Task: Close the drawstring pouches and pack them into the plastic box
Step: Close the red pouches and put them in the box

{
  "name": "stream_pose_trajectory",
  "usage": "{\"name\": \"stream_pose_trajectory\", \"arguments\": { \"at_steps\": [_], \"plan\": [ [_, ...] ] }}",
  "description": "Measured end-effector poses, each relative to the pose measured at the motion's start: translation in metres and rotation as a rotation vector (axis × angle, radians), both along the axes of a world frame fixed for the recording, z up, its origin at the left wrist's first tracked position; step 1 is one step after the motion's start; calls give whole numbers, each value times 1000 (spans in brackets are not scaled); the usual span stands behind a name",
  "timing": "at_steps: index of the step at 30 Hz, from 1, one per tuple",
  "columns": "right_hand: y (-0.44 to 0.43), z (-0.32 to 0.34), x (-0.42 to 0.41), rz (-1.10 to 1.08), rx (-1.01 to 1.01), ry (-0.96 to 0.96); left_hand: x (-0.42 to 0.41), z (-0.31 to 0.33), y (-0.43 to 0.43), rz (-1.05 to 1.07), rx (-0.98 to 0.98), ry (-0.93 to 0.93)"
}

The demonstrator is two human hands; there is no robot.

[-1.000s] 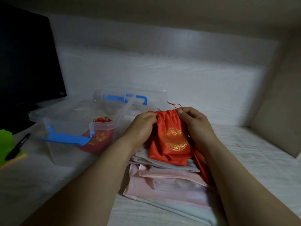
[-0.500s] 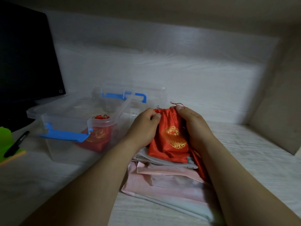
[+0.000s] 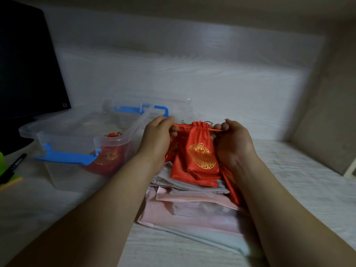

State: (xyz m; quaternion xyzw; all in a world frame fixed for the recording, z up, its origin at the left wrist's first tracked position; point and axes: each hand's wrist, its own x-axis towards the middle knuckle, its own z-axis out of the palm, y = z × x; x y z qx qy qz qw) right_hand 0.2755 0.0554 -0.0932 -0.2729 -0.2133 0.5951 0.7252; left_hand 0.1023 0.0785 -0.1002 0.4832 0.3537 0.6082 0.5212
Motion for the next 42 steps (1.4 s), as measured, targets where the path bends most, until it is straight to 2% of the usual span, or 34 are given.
{"name": "stream_pose_trajectory", "arguments": {
  "at_steps": [6,8,10,11,13,16,18,21,24,28,32,35,37,42],
  "plan": [
    [3,1,8,-74,-29,81,0,3,3,-205,-80,-379],
    [4,2,8,-64,-27,103,1,1,1,-209,-110,-410],
    [0,4,5,-63,-18,73,3,2,-3,-154,-66,-358],
    [-2,6,2,-70,-12,16,3,2,-4,-113,4,-268],
    [-10,11,-3,-95,26,-177,3,-1,-5,-24,227,75],
    [-20,19,-13,-193,154,-605,5,-5,-11,-9,501,599],
    [-26,23,-20,-298,251,-885,8,-6,-16,-11,542,799],
    [-32,22,-29,-268,356,-1085,8,-6,-19,30,551,921],
    [-31,19,-33,-205,406,-1148,5,-1,-24,79,513,920],
    [-31,18,-33,-146,390,-1118,7,1,-27,88,490,879],
    [-19,11,-26,-84,224,-1000,7,-6,-7,17,287,564],
    [-16,1,-21,-29,186,-1180,7,-9,3,-36,186,392],
    [-17,-4,-21,35,217,-1241,7,-8,5,-27,194,396],
    [-14,-6,-23,-79,258,-1222,7,-9,6,-40,246,429]
  ]
}}
